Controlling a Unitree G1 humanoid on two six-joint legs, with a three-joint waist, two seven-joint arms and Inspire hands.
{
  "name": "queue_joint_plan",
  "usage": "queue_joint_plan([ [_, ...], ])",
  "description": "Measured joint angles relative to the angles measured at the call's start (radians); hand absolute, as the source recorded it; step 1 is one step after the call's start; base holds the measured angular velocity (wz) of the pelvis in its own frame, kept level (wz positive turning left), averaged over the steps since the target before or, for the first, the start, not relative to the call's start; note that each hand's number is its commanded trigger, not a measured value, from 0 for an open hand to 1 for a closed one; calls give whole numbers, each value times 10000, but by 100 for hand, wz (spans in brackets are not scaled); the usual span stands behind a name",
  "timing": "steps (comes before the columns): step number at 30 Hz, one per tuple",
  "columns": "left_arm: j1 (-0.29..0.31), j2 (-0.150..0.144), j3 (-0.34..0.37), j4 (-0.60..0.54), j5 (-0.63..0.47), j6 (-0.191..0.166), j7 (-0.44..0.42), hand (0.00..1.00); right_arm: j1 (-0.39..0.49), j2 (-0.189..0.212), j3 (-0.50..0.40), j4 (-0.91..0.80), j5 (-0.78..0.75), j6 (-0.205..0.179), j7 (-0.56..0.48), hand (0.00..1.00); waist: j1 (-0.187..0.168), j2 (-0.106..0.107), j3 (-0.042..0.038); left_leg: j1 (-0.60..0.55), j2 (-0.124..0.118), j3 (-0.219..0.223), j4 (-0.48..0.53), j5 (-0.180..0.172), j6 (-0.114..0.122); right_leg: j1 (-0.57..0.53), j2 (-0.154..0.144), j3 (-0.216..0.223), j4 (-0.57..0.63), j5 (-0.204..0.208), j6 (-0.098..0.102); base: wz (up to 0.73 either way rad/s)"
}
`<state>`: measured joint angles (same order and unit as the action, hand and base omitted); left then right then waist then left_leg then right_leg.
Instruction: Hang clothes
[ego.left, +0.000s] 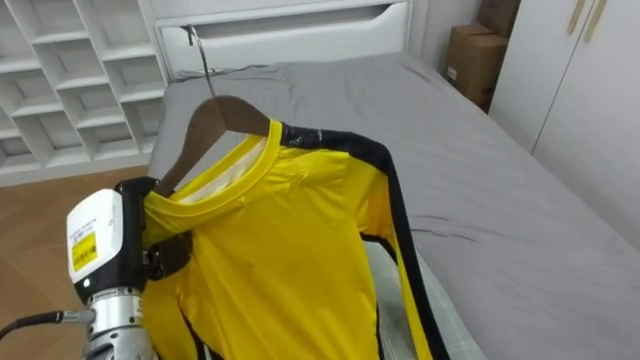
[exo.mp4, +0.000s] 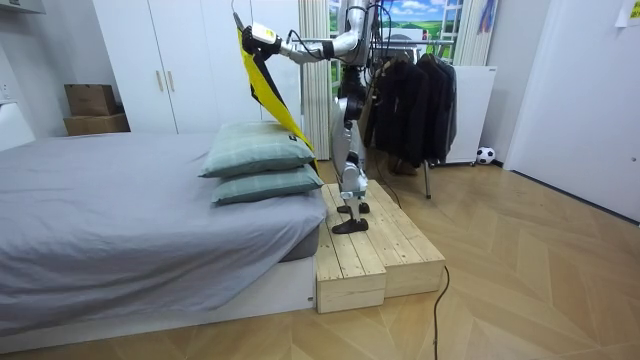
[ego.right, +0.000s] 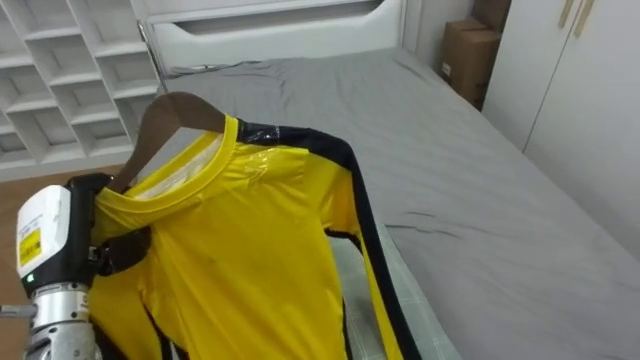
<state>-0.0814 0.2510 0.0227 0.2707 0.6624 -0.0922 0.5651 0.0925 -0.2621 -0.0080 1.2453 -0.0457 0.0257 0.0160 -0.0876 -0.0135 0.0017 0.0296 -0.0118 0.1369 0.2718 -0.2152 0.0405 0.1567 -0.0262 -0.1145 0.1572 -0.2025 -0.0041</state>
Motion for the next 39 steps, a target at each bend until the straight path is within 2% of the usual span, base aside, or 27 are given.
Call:
queue_joint_plan([
  [2,0,25,-5,-47,-17,0,85,100,-214,-25,-183,-212,-605,-18,-310,0,92,-113,-43,13,2,-38,13,-1,0,9,7,-37,-17,0,0,5],
  [6,0,76,3,-47,-82,0,153,100,-482,-141,-359,-1074,-1401,-12,-676,0,235,-166,-39,11,-2,-50,3,0,0,6,16,-14,-13,0,0,0],
  [13,0,84,3,-56,-358,8,228,100,-657,-179,-779,-4385,-3885,-21,-1708,0,276,-164,-33,-58,0,-93,16,-1,0,-21,4,-139,-23,1,1,2],
  [15,98,82,-31,-320,-98,181,210,100,-556,-177,-843,-5866,-4849,-30,-1862,0,291,-161,-34,-78,-2,-92,-15,0,-1,-42,2,-145,-42,1,1,0],
  [21,136,9,-79,-601,114,259,123,100,-370,-94,-848,-8818,-6076,-31,-2011,0,361,-173,-40,18,-16,-50,-43,54,-5,84,-11,-6,-40,1,1,-1],
  [23,138,-31,-99,-673,253,444,103,100,-233,-88,-847,-9882,-6616,-52,-2189,0,396,-177,-37,82,-20,-48,-125,55,-7,82,-15,44,-49,1,1,0],
  [30,164,-217,-118,-676,397,582,86,100,-238,-91,-747,-11133,-7115,-44,-2253,0,537,-192,-25,193,-7,33,-315,56,-7,21,-18,174,-33,1,2,-6],
  [33,163,-386,-159,-690,403,594,113,100,-238,-80,-272,-11802,-7144,-21,-2252,0,656,-191,-24,156,-7,154,-311,55,-8,-14,-12,310,-24,1,2,-10],
  [39,163,-435,-369,-896,778,785,119,100,-290,-2,339,-12273,-7378,-21,-2186,0,710,-184,-27,169,-3,153,-315,54,-7,17,-24,306,-39,1,2,0],
])
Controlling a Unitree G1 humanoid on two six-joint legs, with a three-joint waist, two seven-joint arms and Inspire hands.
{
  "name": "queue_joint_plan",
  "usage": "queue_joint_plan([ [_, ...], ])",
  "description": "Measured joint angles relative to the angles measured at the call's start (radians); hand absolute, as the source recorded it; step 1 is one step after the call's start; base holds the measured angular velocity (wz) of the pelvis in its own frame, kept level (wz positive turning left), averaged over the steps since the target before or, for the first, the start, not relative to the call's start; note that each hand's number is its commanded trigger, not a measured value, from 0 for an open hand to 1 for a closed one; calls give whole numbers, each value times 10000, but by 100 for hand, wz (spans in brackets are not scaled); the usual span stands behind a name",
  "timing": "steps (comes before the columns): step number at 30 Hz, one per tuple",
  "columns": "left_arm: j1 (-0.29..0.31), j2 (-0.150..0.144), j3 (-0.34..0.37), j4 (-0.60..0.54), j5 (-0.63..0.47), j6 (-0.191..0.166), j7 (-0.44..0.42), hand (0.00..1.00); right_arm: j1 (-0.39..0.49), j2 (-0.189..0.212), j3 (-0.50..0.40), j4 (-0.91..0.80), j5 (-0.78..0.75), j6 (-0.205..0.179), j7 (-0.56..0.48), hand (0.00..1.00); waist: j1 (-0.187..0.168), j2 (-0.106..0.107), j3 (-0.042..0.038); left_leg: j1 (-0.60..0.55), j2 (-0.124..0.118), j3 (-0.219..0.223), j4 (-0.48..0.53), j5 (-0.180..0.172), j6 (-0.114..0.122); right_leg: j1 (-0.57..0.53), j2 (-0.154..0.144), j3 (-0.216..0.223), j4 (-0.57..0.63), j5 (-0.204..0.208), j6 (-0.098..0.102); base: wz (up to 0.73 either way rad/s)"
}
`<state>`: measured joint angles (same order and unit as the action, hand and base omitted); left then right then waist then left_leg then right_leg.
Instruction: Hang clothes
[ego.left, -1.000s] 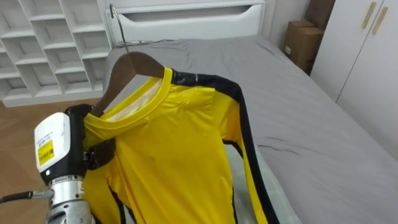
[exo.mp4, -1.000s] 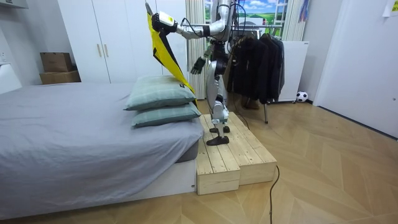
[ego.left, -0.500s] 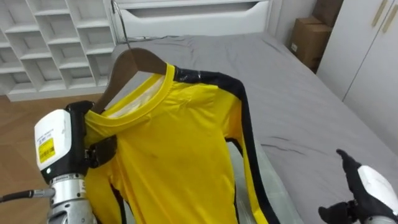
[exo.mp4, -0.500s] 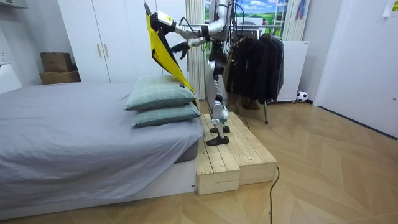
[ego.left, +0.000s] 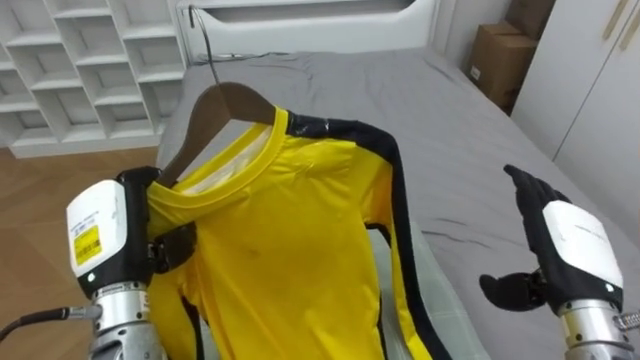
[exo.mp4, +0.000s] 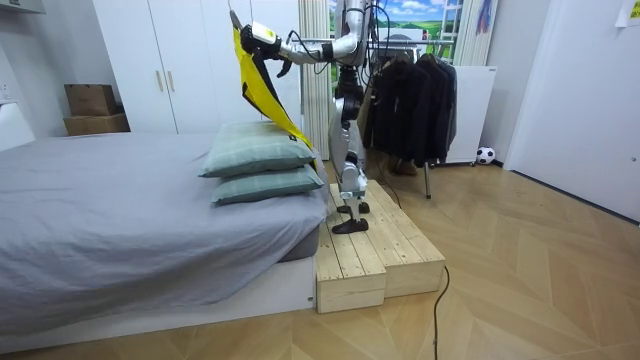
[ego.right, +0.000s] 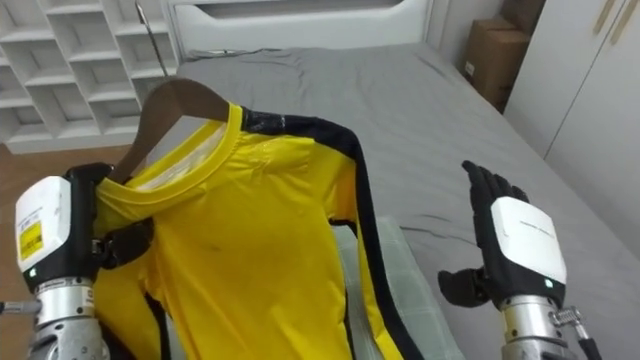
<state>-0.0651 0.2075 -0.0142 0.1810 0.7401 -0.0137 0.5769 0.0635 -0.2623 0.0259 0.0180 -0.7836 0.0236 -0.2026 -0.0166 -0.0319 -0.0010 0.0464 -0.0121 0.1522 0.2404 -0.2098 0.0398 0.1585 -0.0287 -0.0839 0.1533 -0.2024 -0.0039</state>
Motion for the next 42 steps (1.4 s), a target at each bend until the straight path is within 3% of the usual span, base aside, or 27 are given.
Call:
queue_joint_plan([
  [13,-3,2,-639,-478,186,291,-560,100,-689,36,633,3,-567,4,117,0,58,82,25,-46,-13,-148,4,2,2,17,-10,-330,-1,-1,1,3],
  [19,-3,1,-677,-973,188,287,-1014,100,-936,29,710,2,-957,-5,432,0,198,-67,107,-75,-16,-144,9,7,-7,-22,6,-313,6,-1,2,0],
  [24,-6,6,-675,-1049,254,267,-1116,100,-1308,0,699,-4,-993,-18,527,0,215,-99,100,-88,-24,-157,-12,7,-7,-44,-24,-313,11,-1,1,0],
  [28,-6,15,-676,-1049,637,126,-1140,100,-1837,-242,690,-126,-1081,-225,505,0,219,-168,91,-19,-16,-167,-49,7,-7,-2,-35,-316,14,-1,1,0],
  [32,-6,15,-704,-1049,793,107,-1142,100,-1944,-289,691,-333,-1078,-455,367,0,225,-283,88,-1,-17,-198,-76,7,-8,9,-32,-329,14,-1,2,0],
  [42,-6,11,-934,-1049,1089,66,-1311,100,-1966,-299,693,-442,-1169,-534,351,0,243,-356,91,-24,-16,-241,-95,7,-8,4,-55,-560,9,0,3,1],
])
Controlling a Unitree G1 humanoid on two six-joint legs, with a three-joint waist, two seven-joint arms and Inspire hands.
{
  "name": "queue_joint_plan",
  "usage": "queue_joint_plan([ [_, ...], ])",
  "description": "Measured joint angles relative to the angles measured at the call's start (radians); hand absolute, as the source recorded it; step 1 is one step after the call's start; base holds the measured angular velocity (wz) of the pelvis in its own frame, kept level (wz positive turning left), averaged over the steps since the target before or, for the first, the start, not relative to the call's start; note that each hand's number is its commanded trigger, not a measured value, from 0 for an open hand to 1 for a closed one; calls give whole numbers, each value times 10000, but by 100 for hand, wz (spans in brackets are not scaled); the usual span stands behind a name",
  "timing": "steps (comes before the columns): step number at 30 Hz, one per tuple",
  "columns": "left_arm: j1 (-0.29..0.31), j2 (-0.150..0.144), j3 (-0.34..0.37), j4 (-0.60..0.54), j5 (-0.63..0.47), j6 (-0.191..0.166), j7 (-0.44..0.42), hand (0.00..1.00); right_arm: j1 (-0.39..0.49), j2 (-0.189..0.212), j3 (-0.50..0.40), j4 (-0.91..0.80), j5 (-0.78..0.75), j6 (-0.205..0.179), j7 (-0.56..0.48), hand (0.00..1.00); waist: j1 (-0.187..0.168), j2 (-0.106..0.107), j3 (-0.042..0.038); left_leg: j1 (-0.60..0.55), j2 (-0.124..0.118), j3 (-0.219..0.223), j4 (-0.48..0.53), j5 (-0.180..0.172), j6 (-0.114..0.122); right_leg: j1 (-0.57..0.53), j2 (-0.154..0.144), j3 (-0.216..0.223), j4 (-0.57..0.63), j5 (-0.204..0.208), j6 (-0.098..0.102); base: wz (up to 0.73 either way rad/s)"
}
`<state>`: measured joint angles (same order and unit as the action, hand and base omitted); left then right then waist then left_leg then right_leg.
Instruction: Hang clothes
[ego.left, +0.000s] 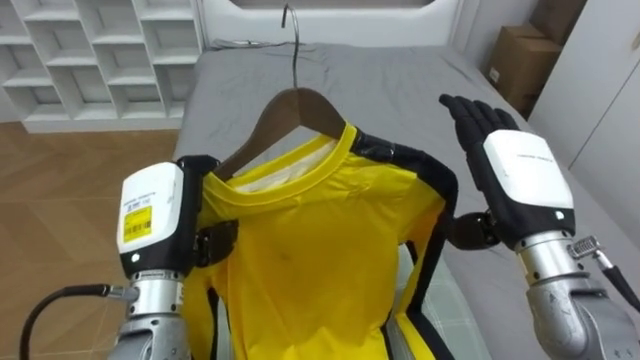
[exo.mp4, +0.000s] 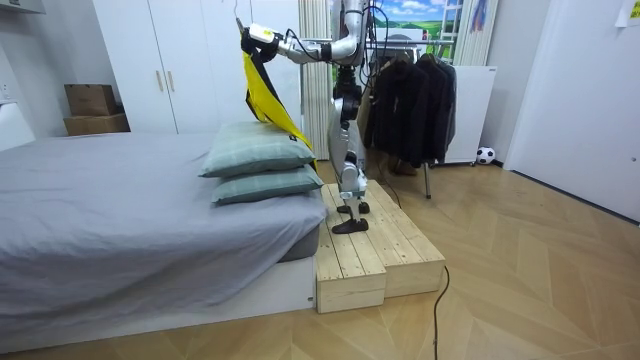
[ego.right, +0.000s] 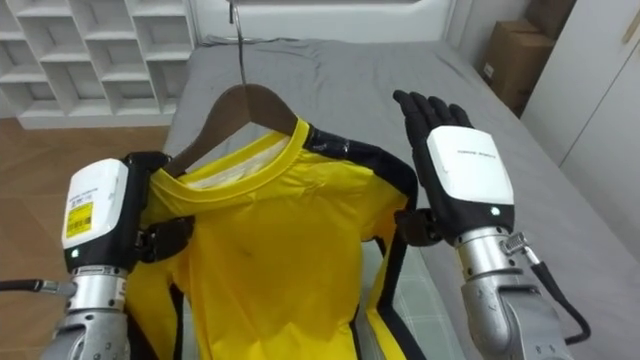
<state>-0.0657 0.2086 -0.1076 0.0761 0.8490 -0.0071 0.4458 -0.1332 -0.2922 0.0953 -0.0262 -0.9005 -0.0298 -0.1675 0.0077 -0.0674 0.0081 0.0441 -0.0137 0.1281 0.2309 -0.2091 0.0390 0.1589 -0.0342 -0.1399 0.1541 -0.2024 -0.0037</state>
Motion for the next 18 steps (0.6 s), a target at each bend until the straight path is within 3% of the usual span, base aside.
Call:
queue_joint_plan([
  [8,1,-6,-501,1,180,-7,-43,100,-557,-5,17,-61,-119,-30,3,0,21,-25,14,7,6,1,-3,0,0,-14,5,-21,-11,0,0,0],
  [18,0,0,-543,1,185,-10,-228,100,-600,-4,37,-61,-249,-30,54,0,30,-171,12,4,5,-2,-5,0,0,-17,2,-22,-11,0,0,0],
])
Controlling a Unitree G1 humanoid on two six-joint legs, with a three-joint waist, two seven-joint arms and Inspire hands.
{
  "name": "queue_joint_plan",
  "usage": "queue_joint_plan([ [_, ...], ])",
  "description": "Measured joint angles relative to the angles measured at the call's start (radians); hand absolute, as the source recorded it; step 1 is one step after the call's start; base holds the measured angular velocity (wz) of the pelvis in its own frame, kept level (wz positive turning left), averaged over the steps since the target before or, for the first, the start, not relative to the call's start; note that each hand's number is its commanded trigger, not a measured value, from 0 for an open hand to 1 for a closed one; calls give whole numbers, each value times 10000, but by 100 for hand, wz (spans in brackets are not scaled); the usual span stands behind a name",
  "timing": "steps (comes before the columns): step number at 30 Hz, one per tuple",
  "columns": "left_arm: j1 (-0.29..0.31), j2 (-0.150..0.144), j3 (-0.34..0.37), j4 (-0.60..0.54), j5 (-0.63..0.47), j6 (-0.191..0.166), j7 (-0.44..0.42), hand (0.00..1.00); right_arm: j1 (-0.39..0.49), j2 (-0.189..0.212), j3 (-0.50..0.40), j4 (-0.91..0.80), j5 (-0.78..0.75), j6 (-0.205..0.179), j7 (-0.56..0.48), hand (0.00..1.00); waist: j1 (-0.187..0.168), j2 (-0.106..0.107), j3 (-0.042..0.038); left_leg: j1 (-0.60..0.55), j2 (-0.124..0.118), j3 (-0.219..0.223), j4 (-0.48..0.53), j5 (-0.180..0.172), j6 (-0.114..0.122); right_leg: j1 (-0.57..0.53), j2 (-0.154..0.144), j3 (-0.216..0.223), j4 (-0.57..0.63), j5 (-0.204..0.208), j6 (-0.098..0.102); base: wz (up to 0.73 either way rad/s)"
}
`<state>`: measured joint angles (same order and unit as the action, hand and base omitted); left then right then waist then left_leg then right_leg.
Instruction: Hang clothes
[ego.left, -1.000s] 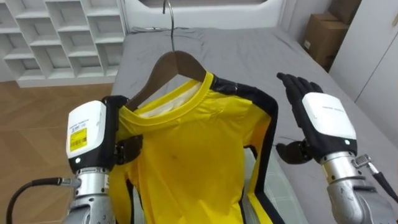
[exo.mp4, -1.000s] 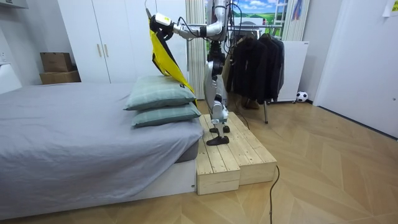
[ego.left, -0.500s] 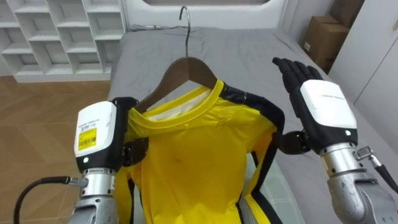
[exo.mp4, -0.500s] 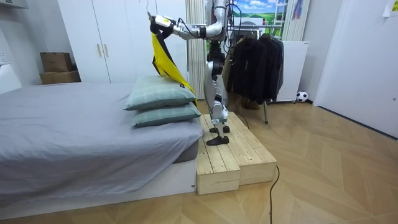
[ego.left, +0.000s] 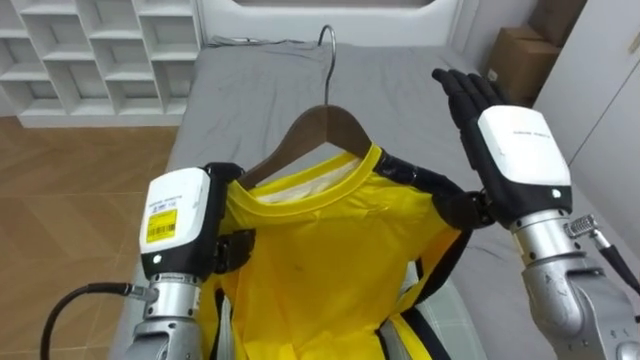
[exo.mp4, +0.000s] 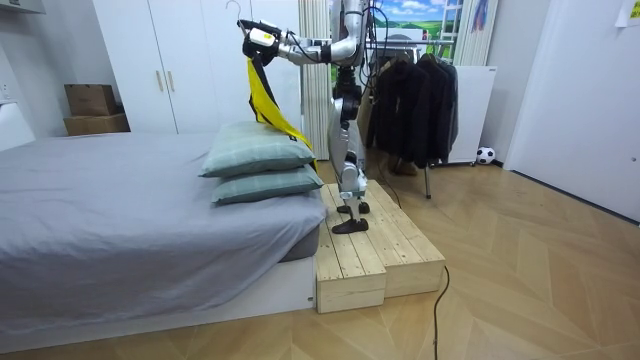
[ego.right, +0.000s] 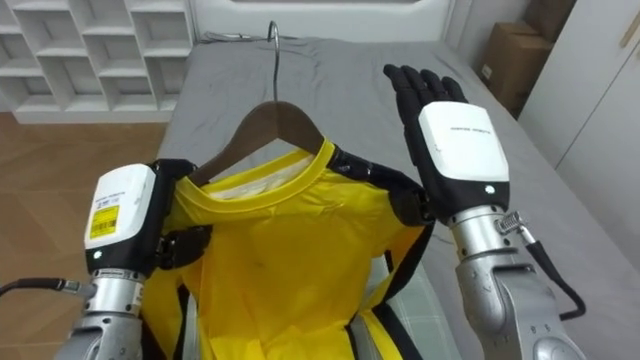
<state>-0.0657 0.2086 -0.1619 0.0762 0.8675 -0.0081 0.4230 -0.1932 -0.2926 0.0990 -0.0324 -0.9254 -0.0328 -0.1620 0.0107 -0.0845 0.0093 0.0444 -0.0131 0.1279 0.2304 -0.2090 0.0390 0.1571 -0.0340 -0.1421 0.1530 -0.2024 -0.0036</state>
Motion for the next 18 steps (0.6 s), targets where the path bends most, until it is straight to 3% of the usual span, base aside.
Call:
queue_joint_plan([
  [18,-4,58,-189,-701,212,-14,-13,100,-9,4,218,2,-26,7,-49,0,-29,6,1,-38,1,-59,-1,1,-1,16,7,-105,-16,0,0,0],
])
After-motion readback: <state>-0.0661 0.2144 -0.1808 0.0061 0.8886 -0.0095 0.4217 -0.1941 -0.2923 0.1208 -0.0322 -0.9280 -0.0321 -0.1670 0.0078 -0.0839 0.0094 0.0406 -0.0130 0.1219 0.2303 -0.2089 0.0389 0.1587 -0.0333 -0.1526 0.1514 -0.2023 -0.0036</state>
